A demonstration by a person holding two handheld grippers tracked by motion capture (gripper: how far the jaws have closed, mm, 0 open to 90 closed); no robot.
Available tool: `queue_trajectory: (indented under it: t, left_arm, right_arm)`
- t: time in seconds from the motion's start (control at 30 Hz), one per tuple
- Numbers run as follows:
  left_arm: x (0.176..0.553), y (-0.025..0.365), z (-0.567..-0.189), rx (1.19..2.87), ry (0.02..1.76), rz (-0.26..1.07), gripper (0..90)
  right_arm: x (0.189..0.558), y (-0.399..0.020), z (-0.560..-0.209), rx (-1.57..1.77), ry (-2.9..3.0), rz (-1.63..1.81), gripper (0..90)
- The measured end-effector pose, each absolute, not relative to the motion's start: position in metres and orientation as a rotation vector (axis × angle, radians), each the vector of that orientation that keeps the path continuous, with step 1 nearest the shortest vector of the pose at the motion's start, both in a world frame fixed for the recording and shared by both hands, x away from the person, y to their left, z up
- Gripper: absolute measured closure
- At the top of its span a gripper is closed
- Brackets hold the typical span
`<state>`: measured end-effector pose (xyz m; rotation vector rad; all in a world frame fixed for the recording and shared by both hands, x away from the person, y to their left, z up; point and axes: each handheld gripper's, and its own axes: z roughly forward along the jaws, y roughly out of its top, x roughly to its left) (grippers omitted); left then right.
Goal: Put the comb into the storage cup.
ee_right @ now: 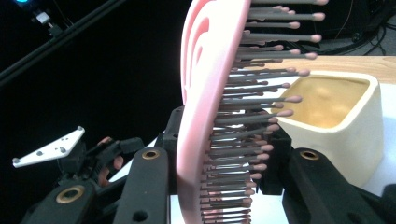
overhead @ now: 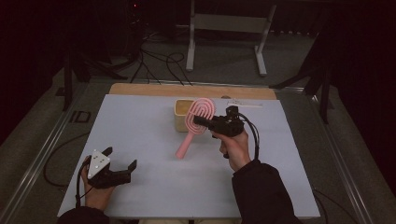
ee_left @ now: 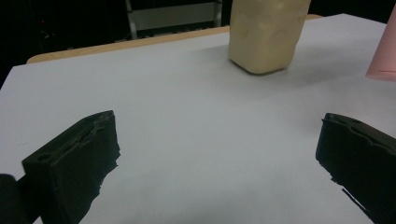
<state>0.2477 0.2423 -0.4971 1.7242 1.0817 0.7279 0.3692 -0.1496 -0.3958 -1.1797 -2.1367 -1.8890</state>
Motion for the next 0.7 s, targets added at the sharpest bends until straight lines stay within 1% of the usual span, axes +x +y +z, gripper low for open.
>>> queue_trajectory:
  t: [0.7]
  left_arm:
    - [0.248, 0.24, -0.499, 1.735, 1.096, 0.739, 0.2]
  right_arm:
    - [0.381, -0.154, -0.379, -1.208, -2.047, -1.942, 64.0]
